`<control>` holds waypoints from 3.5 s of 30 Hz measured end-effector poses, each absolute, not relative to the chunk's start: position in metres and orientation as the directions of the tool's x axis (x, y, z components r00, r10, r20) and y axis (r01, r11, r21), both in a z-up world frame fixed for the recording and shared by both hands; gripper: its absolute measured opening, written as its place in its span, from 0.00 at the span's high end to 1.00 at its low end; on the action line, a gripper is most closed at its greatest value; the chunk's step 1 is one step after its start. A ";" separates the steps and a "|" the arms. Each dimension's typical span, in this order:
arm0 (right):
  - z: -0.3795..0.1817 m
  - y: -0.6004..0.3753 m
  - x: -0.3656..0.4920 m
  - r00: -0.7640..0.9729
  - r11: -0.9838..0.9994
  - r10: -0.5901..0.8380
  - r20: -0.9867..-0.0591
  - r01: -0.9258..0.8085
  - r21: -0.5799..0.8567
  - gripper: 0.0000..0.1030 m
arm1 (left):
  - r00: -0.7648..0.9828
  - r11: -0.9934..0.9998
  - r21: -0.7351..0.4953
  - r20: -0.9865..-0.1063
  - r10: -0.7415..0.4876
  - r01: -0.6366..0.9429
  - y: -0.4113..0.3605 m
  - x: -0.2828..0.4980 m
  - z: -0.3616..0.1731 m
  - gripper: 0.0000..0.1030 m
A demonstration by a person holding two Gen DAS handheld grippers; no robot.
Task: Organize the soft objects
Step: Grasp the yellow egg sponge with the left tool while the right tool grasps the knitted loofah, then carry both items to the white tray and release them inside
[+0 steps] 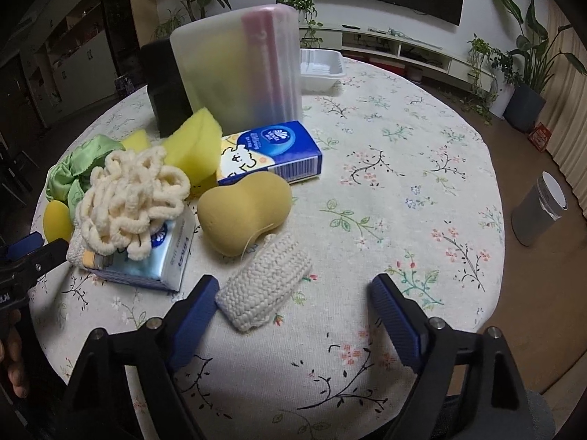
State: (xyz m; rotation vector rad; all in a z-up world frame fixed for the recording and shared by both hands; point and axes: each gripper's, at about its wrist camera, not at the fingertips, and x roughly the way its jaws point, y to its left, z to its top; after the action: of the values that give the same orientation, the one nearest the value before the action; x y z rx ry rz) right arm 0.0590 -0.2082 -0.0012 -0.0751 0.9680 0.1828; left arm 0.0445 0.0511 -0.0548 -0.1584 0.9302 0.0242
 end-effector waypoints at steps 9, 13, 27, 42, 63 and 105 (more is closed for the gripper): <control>0.003 -0.209 0.055 0.589 0.980 0.133 -0.797 -0.197 0.018 0.44 | 0.595 0.996 -0.034 -0.804 0.023 -0.084 0.044 0.059 -0.058 0.13; 0.004 -0.209 0.055 0.596 0.980 0.135 -0.791 -0.200 0.017 0.57 | 0.616 0.996 -0.023 -0.787 0.034 -0.084 0.043 0.056 -0.060 0.15; 0.004 -0.209 0.055 0.602 0.979 0.134 -0.787 -0.204 0.010 0.61 | 0.603 0.996 -0.006 -0.796 0.046 -0.084 0.036 0.048 -0.059 0.14; 0.005 -0.208 0.053 0.600 0.977 0.148 -0.787 -0.212 0.022 0.65 | 0.642 0.998 -0.057 -0.767 -0.022 -0.033 0.037 0.049 -0.051 0.66; 0.041 -0.242 0.045 0.607 0.979 0.164 -0.777 -0.194 0.055 0.67 | 0.684 0.993 -0.117 -0.726 -0.077 -0.013 0.066 0.032 -0.007 0.67; 0.081 -0.309 0.439 0.623 0.963 0.086 -0.777 -0.251 -0.095 0.67 | 0.640 0.939 0.154 -0.764 -0.084 0.307 0.062 0.388 0.029 0.66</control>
State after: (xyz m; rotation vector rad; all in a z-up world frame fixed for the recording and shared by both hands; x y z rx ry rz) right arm 0.4386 -0.3086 0.0814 -0.2024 0.8781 0.1952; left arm 0.3876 0.0625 0.0286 0.2817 0.8497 -0.2264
